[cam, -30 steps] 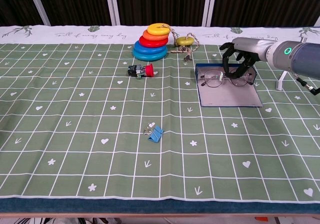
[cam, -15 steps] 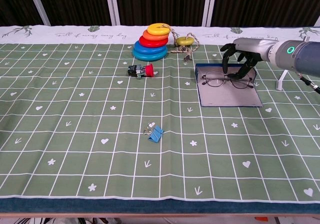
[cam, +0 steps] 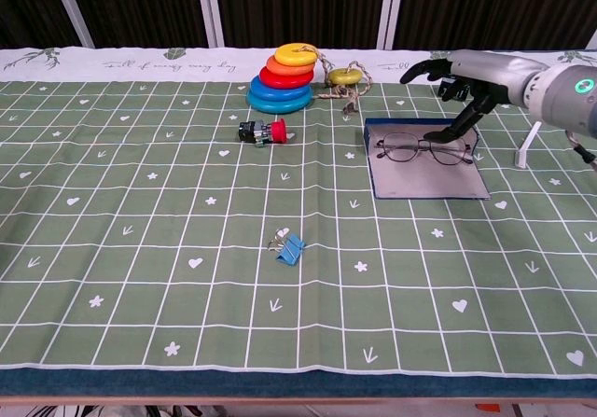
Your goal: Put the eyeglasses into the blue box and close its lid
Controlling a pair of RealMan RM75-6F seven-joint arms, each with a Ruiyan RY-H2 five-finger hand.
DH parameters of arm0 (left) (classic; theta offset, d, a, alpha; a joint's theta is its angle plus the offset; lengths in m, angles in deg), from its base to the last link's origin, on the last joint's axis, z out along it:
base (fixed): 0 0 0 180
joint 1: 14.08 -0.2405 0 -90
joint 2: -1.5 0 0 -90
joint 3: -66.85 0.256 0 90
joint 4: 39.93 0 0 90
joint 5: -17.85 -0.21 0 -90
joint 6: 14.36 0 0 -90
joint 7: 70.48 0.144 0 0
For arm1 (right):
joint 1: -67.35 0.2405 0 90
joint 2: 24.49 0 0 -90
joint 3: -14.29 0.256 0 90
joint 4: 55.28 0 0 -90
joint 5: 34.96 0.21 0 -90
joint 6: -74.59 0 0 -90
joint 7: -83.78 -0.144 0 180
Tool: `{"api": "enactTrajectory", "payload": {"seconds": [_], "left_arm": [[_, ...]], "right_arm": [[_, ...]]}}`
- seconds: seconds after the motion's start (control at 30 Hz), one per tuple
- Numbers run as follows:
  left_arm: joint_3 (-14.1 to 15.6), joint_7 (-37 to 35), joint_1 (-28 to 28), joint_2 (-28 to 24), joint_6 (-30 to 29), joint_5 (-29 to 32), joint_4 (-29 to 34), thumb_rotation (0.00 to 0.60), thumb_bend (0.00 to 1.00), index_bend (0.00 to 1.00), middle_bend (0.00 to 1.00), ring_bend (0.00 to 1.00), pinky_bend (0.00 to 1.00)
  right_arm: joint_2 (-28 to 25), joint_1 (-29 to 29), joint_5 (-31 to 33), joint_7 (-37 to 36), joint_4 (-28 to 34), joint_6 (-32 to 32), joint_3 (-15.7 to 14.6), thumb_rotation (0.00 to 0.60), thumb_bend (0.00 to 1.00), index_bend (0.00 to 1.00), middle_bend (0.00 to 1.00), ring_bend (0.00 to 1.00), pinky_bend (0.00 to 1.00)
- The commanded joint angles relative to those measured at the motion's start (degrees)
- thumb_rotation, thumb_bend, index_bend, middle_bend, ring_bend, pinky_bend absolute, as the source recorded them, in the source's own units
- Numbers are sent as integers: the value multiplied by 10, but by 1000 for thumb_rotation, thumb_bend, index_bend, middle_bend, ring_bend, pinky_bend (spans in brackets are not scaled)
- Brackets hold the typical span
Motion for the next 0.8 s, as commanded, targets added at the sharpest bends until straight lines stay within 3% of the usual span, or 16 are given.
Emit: {"api": "enactTrajectory", "payload": {"seconds": [0.03, 0.13, 0.23, 0.37, 0.53, 0.8], "left_arm": [[0, 1, 0, 0, 0, 1, 1, 600, 338, 189, 22, 0, 0], [0, 0, -1, 1, 0, 3, 3, 600, 338, 189, 22, 0, 0], [-1, -2, -1, 0, -1, 2, 4, 600, 338, 189, 22, 0, 0], [-1, -6, -1, -1, -2, 1, 5, 600, 339, 189, 22, 0, 0], [-1, -9, -2, -3, 0, 3, 5, 600, 372, 189, 22, 0, 0], [-3, -5, 0, -3, 4, 9, 7, 600, 412, 189, 22, 0, 0]], "right_arm": [[-19, -45, 6, 45, 67, 70, -14, 600, 355, 138, 204, 221, 178], [-14, -54, 13, 76, 82, 82, -24, 600, 495, 138, 344, 345, 223], [-15, -52, 28, 114, 95, 72, -33, 600, 635, 138, 478, 483, 370], [-12, -48, 53, 161, 108, 65, -37, 600, 682, 138, 609, 614, 544], [-15, -35, 106, 216, 122, 34, -41, 600, 757, 139, 674, 688, 602], [-8, -19, 171, 267, 125, 22, -43, 600, 827, 138, 687, 700, 604]]}}
